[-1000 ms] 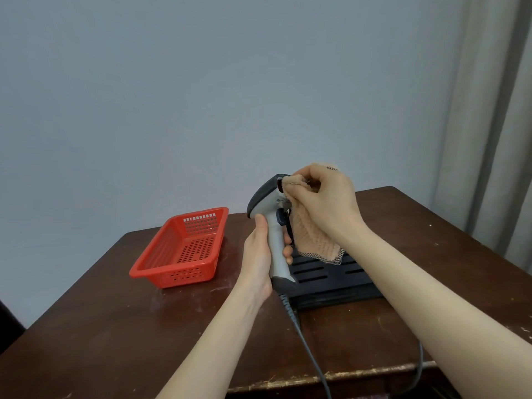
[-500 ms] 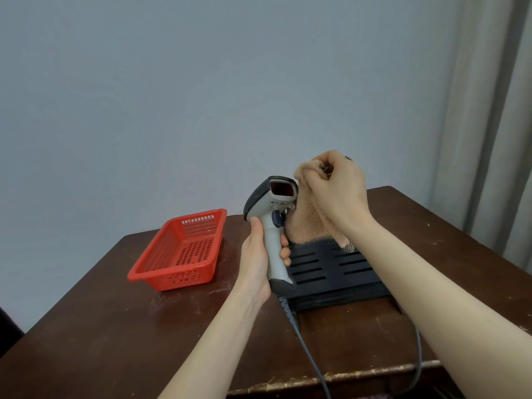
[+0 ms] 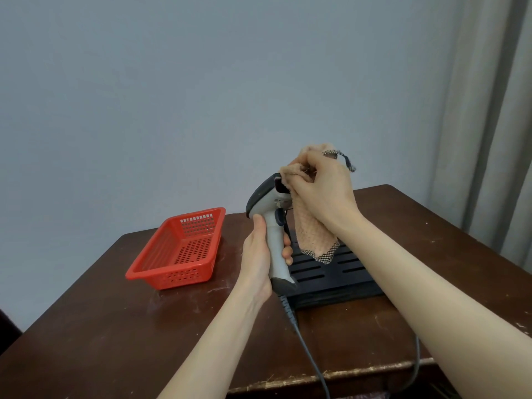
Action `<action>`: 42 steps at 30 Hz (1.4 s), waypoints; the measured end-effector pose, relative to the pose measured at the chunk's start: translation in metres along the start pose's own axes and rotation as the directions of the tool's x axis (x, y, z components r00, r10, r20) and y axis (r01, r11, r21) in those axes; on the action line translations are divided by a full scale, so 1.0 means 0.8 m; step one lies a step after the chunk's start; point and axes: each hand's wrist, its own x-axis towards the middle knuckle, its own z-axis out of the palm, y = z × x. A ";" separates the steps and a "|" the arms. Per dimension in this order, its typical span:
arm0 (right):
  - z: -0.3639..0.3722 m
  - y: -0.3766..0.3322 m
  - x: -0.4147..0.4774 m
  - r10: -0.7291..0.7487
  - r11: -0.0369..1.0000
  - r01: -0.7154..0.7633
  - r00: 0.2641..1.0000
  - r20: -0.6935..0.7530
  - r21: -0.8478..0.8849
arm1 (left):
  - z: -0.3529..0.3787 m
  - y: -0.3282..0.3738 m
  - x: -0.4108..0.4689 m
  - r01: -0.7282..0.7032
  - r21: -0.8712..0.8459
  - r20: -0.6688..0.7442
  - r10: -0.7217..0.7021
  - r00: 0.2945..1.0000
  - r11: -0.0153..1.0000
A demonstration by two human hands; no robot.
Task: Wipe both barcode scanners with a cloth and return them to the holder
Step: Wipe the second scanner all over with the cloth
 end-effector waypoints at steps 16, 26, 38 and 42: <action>0.000 -0.012 -0.006 -0.155 0.986 0.141 0.973 0.171 0.091 | -0.001 0.001 0.002 0.000 0.006 -0.023 0.000 1.000 1.000; -0.017 0.010 0.003 0.031 0.991 -0.019 0.996 0.083 -0.136 | -0.015 0.015 0.009 0.058 -0.035 -0.024 -0.059 0.998 0.998; 0.003 0.009 -0.002 -0.002 1.000 0.001 0.999 0.043 0.025 | -0.018 0.002 0.003 0.090 -0.058 0.000 -0.090 0.996 0.994; 0.011 0.016 -0.007 0.034 0.999 -0.034 0.998 0.059 0.000 | -0.016 0.002 0.001 0.094 -0.101 -0.009 -0.096 0.995 0.990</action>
